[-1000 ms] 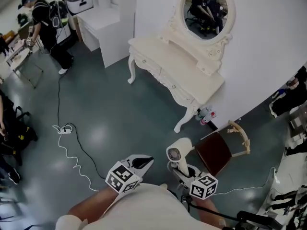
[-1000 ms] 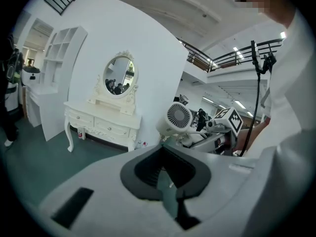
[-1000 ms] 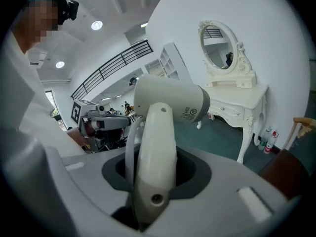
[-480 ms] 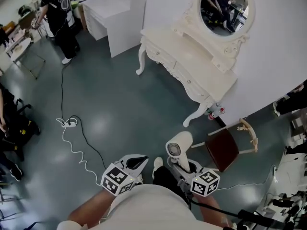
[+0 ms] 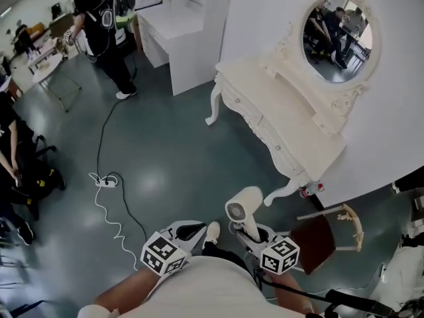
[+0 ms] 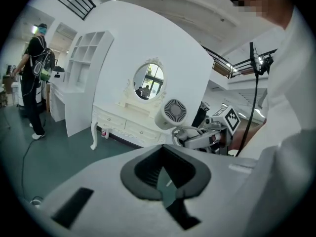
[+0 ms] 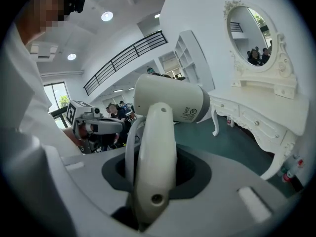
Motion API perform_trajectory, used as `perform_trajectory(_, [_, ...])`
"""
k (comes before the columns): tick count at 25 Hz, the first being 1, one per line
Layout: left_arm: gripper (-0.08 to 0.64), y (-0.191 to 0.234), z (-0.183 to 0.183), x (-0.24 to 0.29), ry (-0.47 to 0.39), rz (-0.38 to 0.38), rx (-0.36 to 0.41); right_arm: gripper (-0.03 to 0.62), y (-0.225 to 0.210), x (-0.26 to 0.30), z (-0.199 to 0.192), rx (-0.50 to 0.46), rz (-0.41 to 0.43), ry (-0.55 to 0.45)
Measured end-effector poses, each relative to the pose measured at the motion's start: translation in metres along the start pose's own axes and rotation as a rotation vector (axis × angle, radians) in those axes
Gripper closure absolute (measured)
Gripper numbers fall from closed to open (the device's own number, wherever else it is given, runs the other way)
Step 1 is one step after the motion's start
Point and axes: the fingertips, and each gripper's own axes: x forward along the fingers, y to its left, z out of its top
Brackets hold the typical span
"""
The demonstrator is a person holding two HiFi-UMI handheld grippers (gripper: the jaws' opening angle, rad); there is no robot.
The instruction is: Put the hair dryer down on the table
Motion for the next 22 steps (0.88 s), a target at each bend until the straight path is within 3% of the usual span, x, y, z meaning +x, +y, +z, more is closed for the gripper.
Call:
perform_trajectory(9, [0.558,0.053,0.106,0.085,-0.017,0.010,0.122,0.456,-0.084,0.038,0.113,-0.141,0.053,-0.025])
perform_trajectory(16, [0.558,0.083,0.137,0.142,0.018,-0.027,0.089,0.456,-0.149,0.061,0.145,-0.082,0.018,-0.012])
perform_trajectory(22, [0.558,0.133,0.150,0.177,0.047,-0.052,0.069,0.456,-0.196,0.093,0.161,-0.036,-0.017,0.000])
